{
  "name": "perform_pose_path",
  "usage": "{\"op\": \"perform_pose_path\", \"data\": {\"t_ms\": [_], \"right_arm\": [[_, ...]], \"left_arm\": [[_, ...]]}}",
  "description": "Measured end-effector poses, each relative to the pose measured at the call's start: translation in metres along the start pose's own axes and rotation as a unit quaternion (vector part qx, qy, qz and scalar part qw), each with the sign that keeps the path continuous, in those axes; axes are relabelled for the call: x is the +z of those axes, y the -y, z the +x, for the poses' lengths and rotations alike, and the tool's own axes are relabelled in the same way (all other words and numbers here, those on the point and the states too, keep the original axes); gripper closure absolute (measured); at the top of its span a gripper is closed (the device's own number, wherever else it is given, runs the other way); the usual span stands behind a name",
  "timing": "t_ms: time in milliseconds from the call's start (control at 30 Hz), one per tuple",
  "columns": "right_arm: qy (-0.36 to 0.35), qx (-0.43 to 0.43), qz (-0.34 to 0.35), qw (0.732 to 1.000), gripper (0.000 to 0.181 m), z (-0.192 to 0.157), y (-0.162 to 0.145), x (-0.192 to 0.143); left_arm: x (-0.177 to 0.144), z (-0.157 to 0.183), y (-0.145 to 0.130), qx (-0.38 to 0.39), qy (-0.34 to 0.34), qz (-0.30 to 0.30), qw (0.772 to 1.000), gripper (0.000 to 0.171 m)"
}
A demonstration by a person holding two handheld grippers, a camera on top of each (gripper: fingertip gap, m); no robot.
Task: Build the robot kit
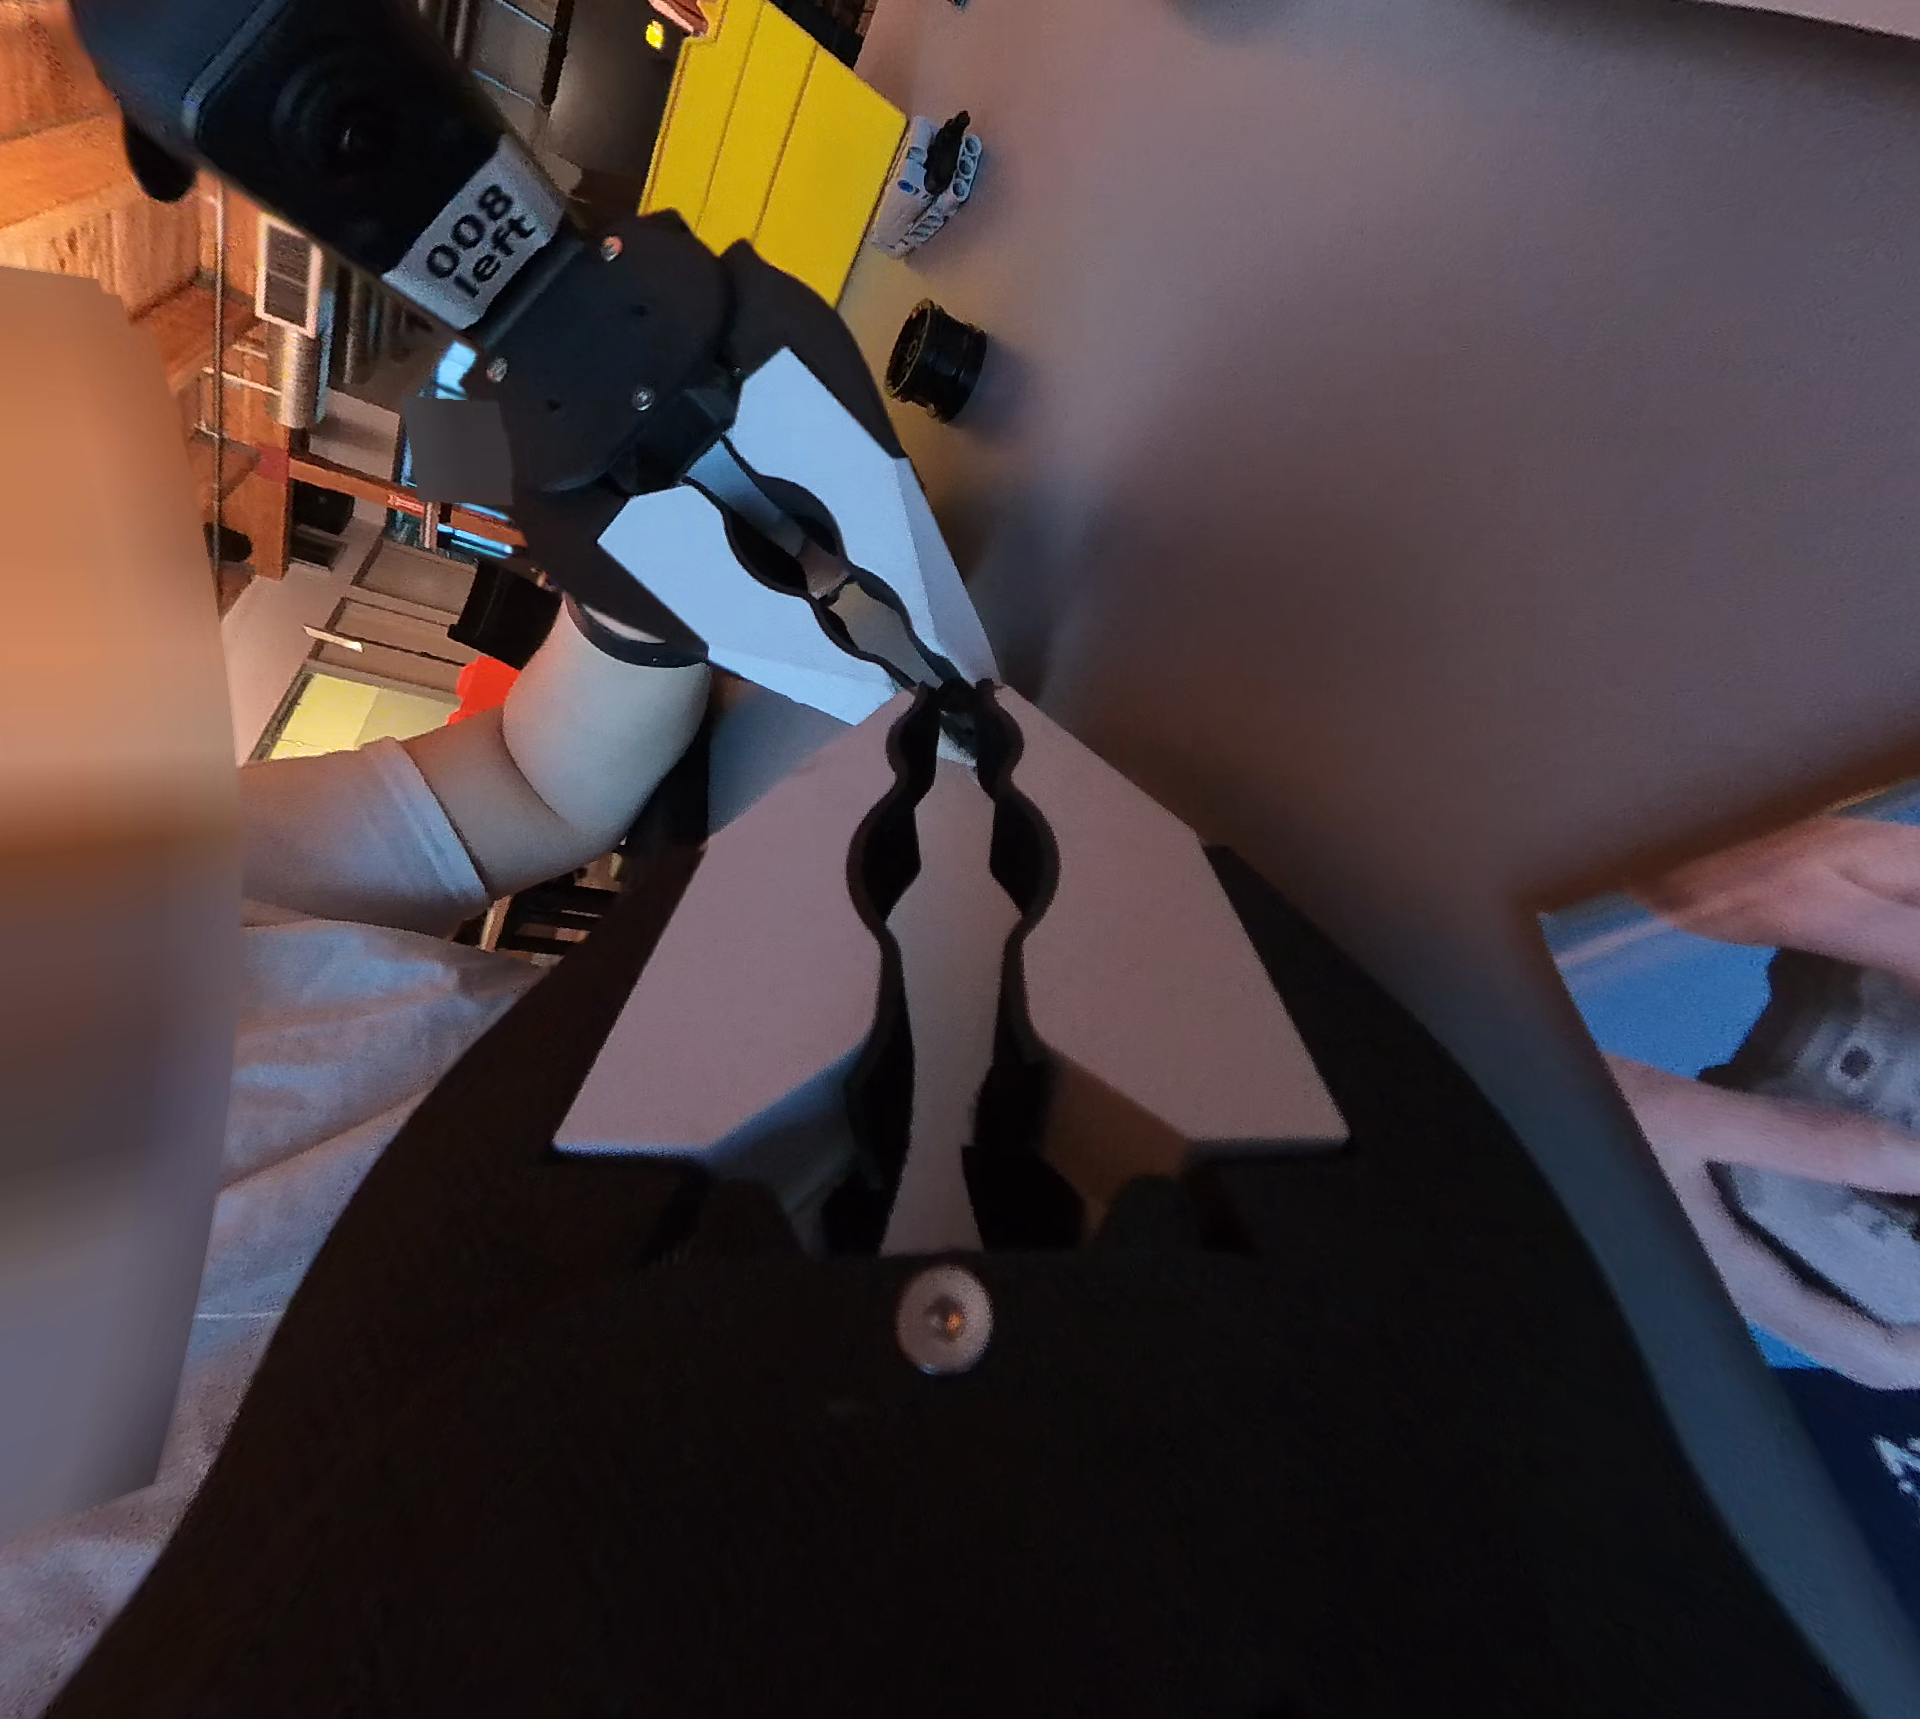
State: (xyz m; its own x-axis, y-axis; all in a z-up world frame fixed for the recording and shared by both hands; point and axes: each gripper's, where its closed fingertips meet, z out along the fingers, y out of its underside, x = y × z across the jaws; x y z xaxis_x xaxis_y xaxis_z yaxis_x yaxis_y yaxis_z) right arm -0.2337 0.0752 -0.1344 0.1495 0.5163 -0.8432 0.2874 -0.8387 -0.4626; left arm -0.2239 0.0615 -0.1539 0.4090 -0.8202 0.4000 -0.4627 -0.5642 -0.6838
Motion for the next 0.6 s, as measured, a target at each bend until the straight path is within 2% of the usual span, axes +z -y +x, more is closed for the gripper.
{"op": "perform_pose_path", "data": {"t_ms": [600], "right_arm": [[0.036,0.001,-0.034,0.999,0.175,-0.009,-0.010,0.001]], "left_arm": [[-0.003,0.017,-0.003,-0.081,-0.120,0.004,0.989,0.170]]}}
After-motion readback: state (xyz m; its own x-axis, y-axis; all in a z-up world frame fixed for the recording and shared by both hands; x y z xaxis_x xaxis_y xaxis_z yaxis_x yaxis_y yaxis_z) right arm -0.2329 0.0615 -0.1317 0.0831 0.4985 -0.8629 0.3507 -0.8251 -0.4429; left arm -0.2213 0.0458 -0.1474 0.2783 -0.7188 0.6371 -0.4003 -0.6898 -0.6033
